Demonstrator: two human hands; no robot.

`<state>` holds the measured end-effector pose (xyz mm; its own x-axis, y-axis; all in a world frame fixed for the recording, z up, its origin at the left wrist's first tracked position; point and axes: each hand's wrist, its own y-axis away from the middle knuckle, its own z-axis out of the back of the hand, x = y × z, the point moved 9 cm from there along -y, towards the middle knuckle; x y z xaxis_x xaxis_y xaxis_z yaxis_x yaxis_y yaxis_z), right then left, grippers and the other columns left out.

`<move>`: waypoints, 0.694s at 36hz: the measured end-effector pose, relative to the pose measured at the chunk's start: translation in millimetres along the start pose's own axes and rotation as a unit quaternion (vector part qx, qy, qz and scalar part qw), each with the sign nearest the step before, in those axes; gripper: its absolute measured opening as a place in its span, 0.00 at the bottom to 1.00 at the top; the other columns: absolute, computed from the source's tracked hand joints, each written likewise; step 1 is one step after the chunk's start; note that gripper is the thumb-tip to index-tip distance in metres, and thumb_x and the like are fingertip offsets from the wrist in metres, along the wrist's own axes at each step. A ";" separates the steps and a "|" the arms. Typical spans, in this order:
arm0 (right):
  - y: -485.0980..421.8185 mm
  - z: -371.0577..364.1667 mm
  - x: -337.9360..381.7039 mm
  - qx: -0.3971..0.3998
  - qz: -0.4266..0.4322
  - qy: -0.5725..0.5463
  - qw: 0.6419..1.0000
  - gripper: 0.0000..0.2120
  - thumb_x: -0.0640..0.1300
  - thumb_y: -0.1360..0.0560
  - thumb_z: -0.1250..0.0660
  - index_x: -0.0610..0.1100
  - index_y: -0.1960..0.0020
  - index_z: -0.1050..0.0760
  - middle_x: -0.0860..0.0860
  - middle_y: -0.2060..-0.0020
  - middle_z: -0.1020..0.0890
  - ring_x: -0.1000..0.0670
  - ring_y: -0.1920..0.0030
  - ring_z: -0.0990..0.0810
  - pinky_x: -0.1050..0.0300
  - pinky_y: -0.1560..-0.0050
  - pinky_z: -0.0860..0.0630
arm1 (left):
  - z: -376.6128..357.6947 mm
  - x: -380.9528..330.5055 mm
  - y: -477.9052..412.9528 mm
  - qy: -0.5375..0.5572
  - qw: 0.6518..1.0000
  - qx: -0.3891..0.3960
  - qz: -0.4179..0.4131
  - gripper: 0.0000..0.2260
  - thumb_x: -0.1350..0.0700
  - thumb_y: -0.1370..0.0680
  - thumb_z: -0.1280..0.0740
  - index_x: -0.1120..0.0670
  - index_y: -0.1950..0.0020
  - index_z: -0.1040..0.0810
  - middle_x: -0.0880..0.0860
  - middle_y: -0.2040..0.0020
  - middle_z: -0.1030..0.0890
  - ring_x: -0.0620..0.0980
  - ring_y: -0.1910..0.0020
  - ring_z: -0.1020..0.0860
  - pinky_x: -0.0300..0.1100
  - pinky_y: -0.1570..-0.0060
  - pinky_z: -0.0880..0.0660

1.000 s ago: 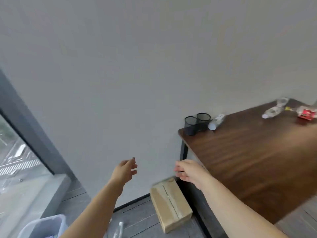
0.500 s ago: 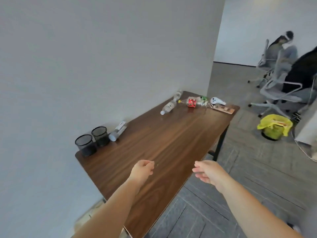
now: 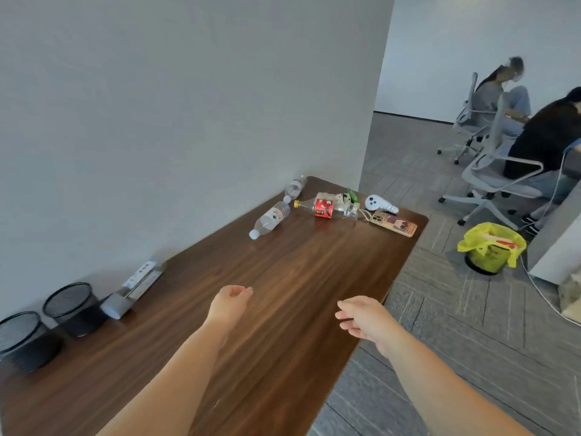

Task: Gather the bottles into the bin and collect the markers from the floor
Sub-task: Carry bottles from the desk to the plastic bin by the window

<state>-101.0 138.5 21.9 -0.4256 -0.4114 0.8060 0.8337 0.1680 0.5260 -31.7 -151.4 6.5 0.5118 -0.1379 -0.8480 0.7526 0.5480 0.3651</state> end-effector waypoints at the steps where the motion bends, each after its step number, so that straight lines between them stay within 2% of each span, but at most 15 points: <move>1: -18.5 3.6 12.2 -0.001 -0.002 0.007 1.000 0.07 0.47 0.21 0.36 0.46 0.45 0.26 0.50 0.51 0.18 0.52 0.52 0.19 0.62 0.58 0.23 | -4.3 -8.7 -16.4 -0.007 1.000 -0.006 0.003 0.16 0.47 0.22 0.36 0.53 0.38 0.25 0.52 0.46 0.21 0.51 0.47 0.23 0.45 0.46 0.26; 4: -69.3 15.7 48.8 -0.001 0.008 0.028 1.000 0.08 0.46 0.21 0.37 0.44 0.44 0.26 0.49 0.51 0.19 0.52 0.51 0.20 0.61 0.53 0.23 | -20.2 -41.4 -59.2 -0.034 0.999 -0.012 -0.005 0.18 0.47 0.22 0.36 0.54 0.35 0.28 0.53 0.40 0.23 0.52 0.42 0.24 0.44 0.45 0.29; 8: -126.0 36.4 98.5 -0.032 0.065 0.077 0.994 0.13 0.48 0.22 0.37 0.44 0.39 0.25 0.50 0.46 0.20 0.51 0.45 0.22 0.53 0.40 0.25 | -38.9 -86.0 -103.7 -0.071 0.997 -0.019 -0.033 0.19 0.47 0.22 0.36 0.54 0.34 0.29 0.49 0.40 0.26 0.48 0.46 0.27 0.42 0.46 0.30; 12: -184.9 52.1 135.4 -0.044 0.079 0.134 0.987 0.18 0.49 0.22 0.37 0.45 0.34 0.29 0.50 0.38 0.24 0.49 0.39 0.25 0.55 0.40 0.28 | -51.7 -111.3 -152.0 -0.109 0.993 -0.034 -0.039 0.21 0.46 0.23 0.34 0.53 0.33 0.30 0.50 0.36 0.26 0.47 0.47 0.27 0.43 0.50 0.28; 15: -239.5 58.7 156.4 -0.042 0.097 0.192 0.976 0.23 0.51 0.23 0.35 0.47 0.31 0.32 0.50 0.33 0.26 0.48 0.35 0.27 0.51 0.37 0.28 | -56.9 -121.2 -185.7 -0.137 0.988 -0.065 -0.031 0.24 0.44 0.25 0.33 0.52 0.32 0.31 0.52 0.35 0.26 0.50 0.43 0.25 0.48 0.44 0.25; 20: -338.2 61.6 191.7 -0.069 0.153 0.335 0.927 0.34 0.58 0.28 0.32 0.47 0.27 0.37 0.48 0.30 0.30 0.44 0.30 0.33 0.47 0.35 0.30 | -74.5 -128.6 -235.6 -0.172 0.979 -0.113 -0.003 0.26 0.43 0.27 0.32 0.51 0.31 0.30 0.53 0.33 0.28 0.52 0.43 0.25 0.50 0.44 0.24; 22: -371.8 56.6 202.9 -0.064 0.186 0.390 0.899 0.38 0.61 0.29 0.32 0.47 0.26 0.40 0.47 0.29 0.32 0.43 0.29 0.35 0.46 0.34 0.31 | -83.7 -128.6 -252.1 -0.178 0.975 -0.130 0.025 0.27 0.43 0.27 0.32 0.51 0.31 0.31 0.54 0.32 0.29 0.55 0.39 0.26 0.51 0.42 0.25; 25: -411.4 49.0 216.5 -0.037 0.228 0.462 0.856 0.43 0.61 0.29 0.32 0.48 0.24 0.48 0.46 0.26 0.39 0.43 0.26 0.42 0.45 0.29 0.38 | -98.3 -127.1 -270.4 -0.172 0.969 -0.155 0.092 0.30 0.44 0.27 0.32 0.51 0.28 0.34 0.55 0.29 0.33 0.57 0.32 0.32 0.52 0.37 0.29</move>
<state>-553.3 24.3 -6.7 0.3825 -0.8569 0.3455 0.8736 0.4572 0.1668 -340.9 -201.0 -22.2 0.7730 -0.2524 -0.5821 0.5030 0.8030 0.3197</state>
